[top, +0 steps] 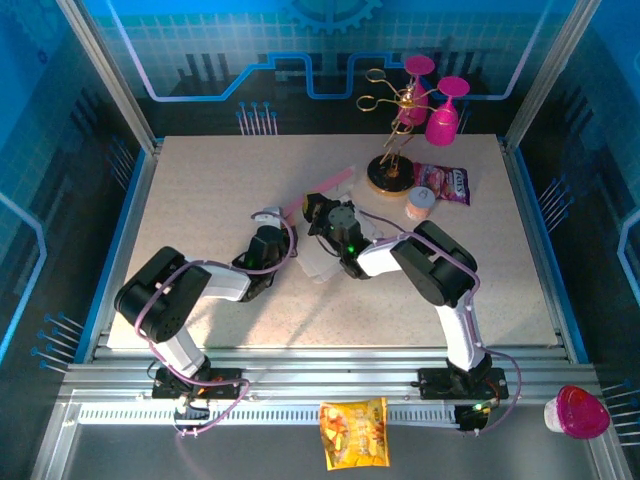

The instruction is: Fold the paper box

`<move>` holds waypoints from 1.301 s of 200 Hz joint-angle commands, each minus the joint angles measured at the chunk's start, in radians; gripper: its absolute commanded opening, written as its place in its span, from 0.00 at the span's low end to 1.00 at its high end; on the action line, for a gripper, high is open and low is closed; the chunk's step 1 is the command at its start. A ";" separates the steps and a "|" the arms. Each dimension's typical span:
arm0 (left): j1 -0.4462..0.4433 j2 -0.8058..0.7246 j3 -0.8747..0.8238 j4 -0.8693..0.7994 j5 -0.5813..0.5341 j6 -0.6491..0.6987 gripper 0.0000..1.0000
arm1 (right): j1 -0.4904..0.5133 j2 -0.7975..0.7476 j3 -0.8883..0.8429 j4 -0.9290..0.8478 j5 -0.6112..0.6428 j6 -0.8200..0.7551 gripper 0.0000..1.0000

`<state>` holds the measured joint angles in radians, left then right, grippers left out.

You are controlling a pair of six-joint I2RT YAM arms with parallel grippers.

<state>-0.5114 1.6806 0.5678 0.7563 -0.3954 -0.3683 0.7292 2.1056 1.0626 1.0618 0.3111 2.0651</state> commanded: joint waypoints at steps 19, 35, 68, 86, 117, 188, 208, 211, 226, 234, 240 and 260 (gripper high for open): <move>0.023 -0.002 0.036 0.057 -0.018 -0.012 0.37 | 0.092 0.000 -0.023 -0.078 -0.115 0.096 0.00; 0.031 0.008 0.049 0.040 -0.024 -0.016 0.36 | 0.091 -0.001 -0.028 -0.074 -0.113 0.099 0.00; 0.043 0.019 0.074 0.009 -0.011 -0.032 0.20 | 0.091 0.001 -0.031 -0.071 -0.113 0.101 0.00; 0.043 0.016 0.078 -0.003 -0.010 -0.038 0.12 | 0.090 0.008 -0.025 -0.062 -0.114 0.107 0.00; 0.044 0.007 0.088 -0.041 -0.009 -0.037 0.05 | 0.091 0.004 -0.017 -0.078 -0.120 0.110 0.00; 0.044 -0.023 0.217 -0.406 -0.067 -0.071 0.00 | 0.087 -0.037 -0.008 -0.137 -0.106 0.077 0.00; 0.045 -0.039 0.219 -0.466 -0.072 -0.073 0.00 | 0.076 -0.052 -0.010 -0.155 -0.106 0.047 0.00; 0.044 -0.042 0.216 -0.474 -0.072 -0.073 0.00 | 0.073 -0.054 -0.010 -0.157 -0.105 0.043 0.02; 0.044 -0.056 0.203 -0.499 -0.073 -0.068 0.00 | 0.062 -0.063 -0.009 -0.164 -0.115 0.021 0.12; 0.045 -0.065 0.192 -0.509 -0.071 -0.064 0.00 | 0.054 -0.073 -0.011 -0.175 -0.120 0.008 0.18; 0.044 -0.073 0.185 -0.511 -0.066 -0.058 0.00 | 0.050 -0.081 -0.015 -0.184 -0.123 -0.003 0.24; 0.045 -0.106 0.159 -0.520 -0.061 -0.038 0.00 | 0.030 -0.112 -0.029 -0.212 -0.139 -0.046 0.40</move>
<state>-0.4683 1.6249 0.7502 0.2909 -0.4690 -0.4129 0.7517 2.0487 1.0580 0.9318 0.2379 2.0682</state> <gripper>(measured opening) 0.061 0.322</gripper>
